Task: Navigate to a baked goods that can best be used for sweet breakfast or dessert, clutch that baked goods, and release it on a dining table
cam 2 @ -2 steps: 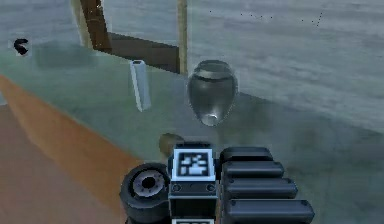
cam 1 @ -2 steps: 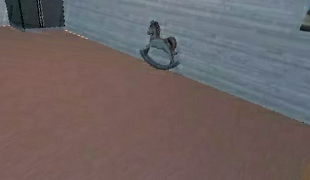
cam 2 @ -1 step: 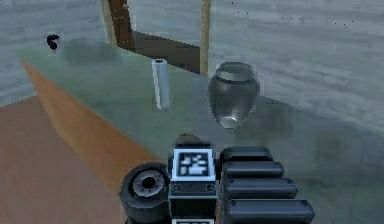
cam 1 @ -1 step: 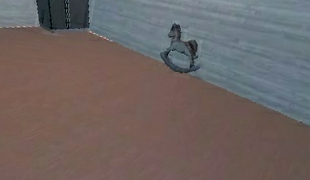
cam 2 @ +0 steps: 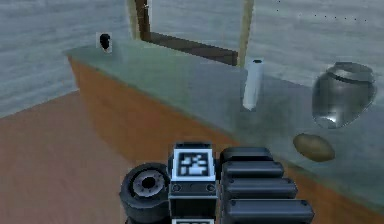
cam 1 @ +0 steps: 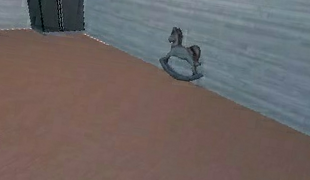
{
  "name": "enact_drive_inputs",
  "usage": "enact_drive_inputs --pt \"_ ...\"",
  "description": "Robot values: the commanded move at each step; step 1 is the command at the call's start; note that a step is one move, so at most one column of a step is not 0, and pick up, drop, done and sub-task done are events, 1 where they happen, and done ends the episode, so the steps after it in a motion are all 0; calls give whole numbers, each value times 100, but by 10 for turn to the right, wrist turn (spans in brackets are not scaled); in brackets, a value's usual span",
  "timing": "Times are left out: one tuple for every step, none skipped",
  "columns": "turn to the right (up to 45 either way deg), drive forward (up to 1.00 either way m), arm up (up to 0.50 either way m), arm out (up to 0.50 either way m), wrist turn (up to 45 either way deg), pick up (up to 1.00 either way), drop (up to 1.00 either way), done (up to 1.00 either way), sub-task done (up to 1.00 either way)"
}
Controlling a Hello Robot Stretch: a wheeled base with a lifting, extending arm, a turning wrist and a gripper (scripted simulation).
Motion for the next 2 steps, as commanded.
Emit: enact_drive_inputs --pt "390 0 0 0 0 0 0 0 0" --pt "0 100 0 0 0 0 0 0 0"
